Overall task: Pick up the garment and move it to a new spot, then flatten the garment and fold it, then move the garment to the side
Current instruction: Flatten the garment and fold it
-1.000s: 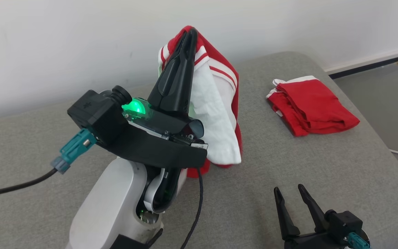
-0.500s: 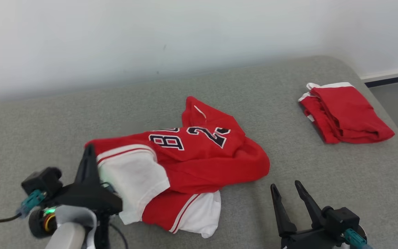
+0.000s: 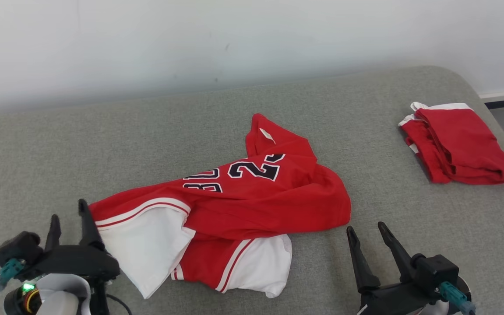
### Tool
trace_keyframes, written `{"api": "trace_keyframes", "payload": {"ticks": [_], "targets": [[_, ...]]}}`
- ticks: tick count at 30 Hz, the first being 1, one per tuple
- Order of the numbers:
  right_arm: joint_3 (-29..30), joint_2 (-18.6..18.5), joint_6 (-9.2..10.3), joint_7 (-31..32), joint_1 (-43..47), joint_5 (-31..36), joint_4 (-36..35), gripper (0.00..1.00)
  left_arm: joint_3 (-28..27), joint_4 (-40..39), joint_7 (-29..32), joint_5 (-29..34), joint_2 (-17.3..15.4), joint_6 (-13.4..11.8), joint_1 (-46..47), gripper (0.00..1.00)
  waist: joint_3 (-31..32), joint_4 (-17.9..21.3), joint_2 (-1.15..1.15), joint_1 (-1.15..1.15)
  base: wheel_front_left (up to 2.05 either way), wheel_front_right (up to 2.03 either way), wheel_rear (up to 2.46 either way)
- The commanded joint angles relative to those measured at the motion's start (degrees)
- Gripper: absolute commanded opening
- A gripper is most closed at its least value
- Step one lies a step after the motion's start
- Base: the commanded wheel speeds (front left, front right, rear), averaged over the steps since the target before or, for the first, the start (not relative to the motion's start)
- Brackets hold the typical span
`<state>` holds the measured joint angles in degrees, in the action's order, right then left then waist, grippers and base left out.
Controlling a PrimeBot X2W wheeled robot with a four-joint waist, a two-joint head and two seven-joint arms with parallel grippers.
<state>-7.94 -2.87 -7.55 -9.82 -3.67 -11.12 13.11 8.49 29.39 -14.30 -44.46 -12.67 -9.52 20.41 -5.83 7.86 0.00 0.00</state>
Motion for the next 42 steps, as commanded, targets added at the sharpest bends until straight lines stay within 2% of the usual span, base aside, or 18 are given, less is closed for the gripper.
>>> {"api": "trace_keyframes", "payload": {"ticks": [1, 4, 8, 9, 14, 26, 32, 33, 34, 35, 36, 37, 42], "targets": [[0.47, -0.02, 0.14, 0.90, -0.63, 0.65, -0.18, 1.00, 0.27, -0.94, -0.58, 1.71, 0.34, 0.82, -0.55, 1.00, -0.31, -0.50, 0.00, 0.00, 0.00, 0.00, 0.00], [2.27, -0.02, 0.14, 3.49, -1.29, 1.18, -0.37, 1.00, 2.08, -5.33, -0.90, 6.59, 0.82, 2.90, -3.15, 1.00, -0.98, -1.62, 0.00, 0.00, 0.00, 0.00, 0.00], [3.12, -0.05, 0.14, 7.82, -2.85, 1.39, -0.81, 1.00, 0.89, -16.76, -0.89, 15.47, 2.61, 5.71, -8.12, 1.00, -2.99, -3.73, 0.00, 0.00, 0.00, 0.00, 0.00], [3.12, -0.05, 0.14, 7.82, -2.85, 1.39, -0.81, 1.00, 0.89, -16.76, -0.89, 15.47, 2.61, 5.71, -8.12, 1.00, -2.99, -3.73, 0.00, 0.00, 0.00, 0.00, 0.00], [6.81, -0.23, 0.14, 16.29, -5.00, 2.71, 0.61, 1.00, -0.12, -27.82, -0.91, 25.12, 6.51, 10.17, -15.41, 1.00, -5.10, -7.75, 0.00, 0.00, 0.00, 0.00, 0.00], [15.22, -0.03, 0.14, 22.52, -6.74, 3.40, 3.18, 1.00, -1.85, -31.04, -0.92, 31.14, 9.24, 14.55, -18.63, 1.00, -5.25, -13.02, 0.00, 0.00, 0.00, 0.00, 0.00], [15.72, -0.06, 0.14, 23.86, -6.08, 2.09, 4.52, 1.00, -1.79, -29.86, -0.93, 31.56, 9.61, 15.69, -19.36, 1.00, -4.64, -14.11, 0.00, 0.00, 0.00, 0.00, 0.00], [15.53, -0.02, 0.14, 23.97, -6.09, 1.96, 4.71, 0.91, -1.93, -29.72, -0.93, 31.58, 9.64, 15.87, -19.43, 1.00, -4.49, -14.12, 0.00, 0.00, 0.00, 0.00, 0.00], [15.38, -0.03, 0.14, 24.05, -6.13, 1.79, 4.86, 0.66, -2.11, -29.62, -0.92, 31.55, 9.68, 15.98, -19.42, 1.00, -4.36, -14.06, 0.00, 0.00, 0.00, 0.00, 0.00], [15.10, -0.03, 0.14, 24.12, -6.17, 1.41, 5.05, 0.35, -2.30, -29.58, -0.93, 31.51, 9.71, 15.97, -19.36, 1.00, -4.25, -13.97, 0.00, 0.00, 0.00, 0.00, 0.00], [14.80, -0.03, 0.14, 24.15, -6.21, 1.09, 5.22, 0.15, -2.44, -29.54, -0.93, 31.44, 9.73, 16.00, -19.42, 1.00, -4.14, -13.84, 0.00, 0.00, 0.00, 0.00, 0.00], [14.54, -0.03, 0.14, 24.06, -6.24, 0.81, 5.28, 0.00, -2.44, -29.35, -0.93, 31.19, 9.76, 16.13, -19.59, 1.00, -4.02, -13.71, 0.00, 0.00, 0.00, 0.00, 0.00], [13.51, -0.05, 0.14, 22.67, -6.00, -0.64, 3.94, 0.00, -2.84, -29.02, -0.93, 30.85, 9.78, 16.58, -20.09, 1.00, -3.41, -12.55, 0.00, 0.00, 0.00, 0.00, 0.00]]}}
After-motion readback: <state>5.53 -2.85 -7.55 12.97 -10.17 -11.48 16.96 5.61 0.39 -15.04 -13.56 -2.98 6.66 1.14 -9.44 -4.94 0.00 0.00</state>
